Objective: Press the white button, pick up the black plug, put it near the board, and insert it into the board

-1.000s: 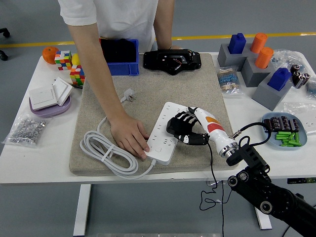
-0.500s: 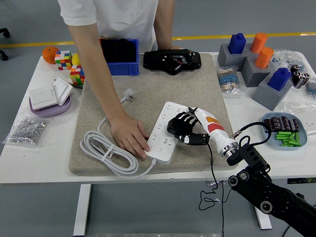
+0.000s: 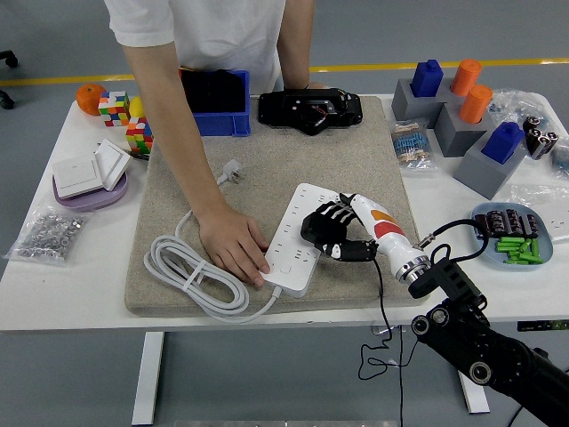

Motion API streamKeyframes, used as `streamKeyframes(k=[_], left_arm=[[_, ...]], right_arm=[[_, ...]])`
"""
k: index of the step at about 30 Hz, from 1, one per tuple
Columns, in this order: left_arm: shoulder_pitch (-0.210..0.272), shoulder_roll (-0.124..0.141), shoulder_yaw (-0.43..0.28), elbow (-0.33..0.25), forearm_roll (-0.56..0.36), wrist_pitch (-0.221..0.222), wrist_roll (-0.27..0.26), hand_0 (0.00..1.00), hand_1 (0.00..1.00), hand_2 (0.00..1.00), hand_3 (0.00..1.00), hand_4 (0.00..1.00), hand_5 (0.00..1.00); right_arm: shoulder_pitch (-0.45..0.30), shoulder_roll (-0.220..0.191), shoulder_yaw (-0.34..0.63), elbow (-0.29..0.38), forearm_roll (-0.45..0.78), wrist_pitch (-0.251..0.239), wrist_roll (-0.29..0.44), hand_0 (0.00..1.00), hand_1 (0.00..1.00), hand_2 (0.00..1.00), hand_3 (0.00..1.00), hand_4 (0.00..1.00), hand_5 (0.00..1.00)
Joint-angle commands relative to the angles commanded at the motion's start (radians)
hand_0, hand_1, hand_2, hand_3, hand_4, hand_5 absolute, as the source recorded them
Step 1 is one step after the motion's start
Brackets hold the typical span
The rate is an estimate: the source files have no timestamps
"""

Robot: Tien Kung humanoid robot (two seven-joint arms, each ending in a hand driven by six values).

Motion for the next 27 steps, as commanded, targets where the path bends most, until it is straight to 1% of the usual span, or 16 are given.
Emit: streamKeyframes(k=[3,4,15,16,27], left_arm=[[0.0,0.0,0.0,0.0,0.0,0.0,0.0,0.707,0.664,0.584,0.677,0.662,0.271],[0.0,0.0,-0.001,0.0,0.0,0.0,0.0,0.707,0.664,0.585,0.677,0.662,0.271],[0.001,-0.002,-0.001,0.0,0.002,-0.001,0.0,0.707,0.664,0.585,0.677,0.662,0.271],[0.001,-0.002,0.001,0.0,0.001,-0.001,0.0,0.707,0.665,0.586,0.677,0.663,0.271],[0.002,-0.002,-0.001,0.0,0.004,-0.001,0.002,0.707,0.664,0.585,0.677,0.662,0.271]], right_arm=[[-0.001,0.0,0.003,0.001,0.004,0.002,0.002,0.447,0.414,0.439,0.54,0.95,0.002],[-0.001,0.001,0.005,0.002,0.005,0.004,0.003,0.445,0.427,0.45,0.539,0.974,0.002],[-0.005,0.001,0.014,0.006,0.019,0.018,0.011,0.446,0.437,0.456,0.546,0.956,0.002],[-0.005,0.001,0.015,0.006,0.019,0.018,0.01,0.444,0.444,0.462,0.549,0.965,0.028],[-0.004,0.0,0.013,0.008,0.02,0.014,0.009,0.442,0.446,0.465,0.548,0.968,0.035]])
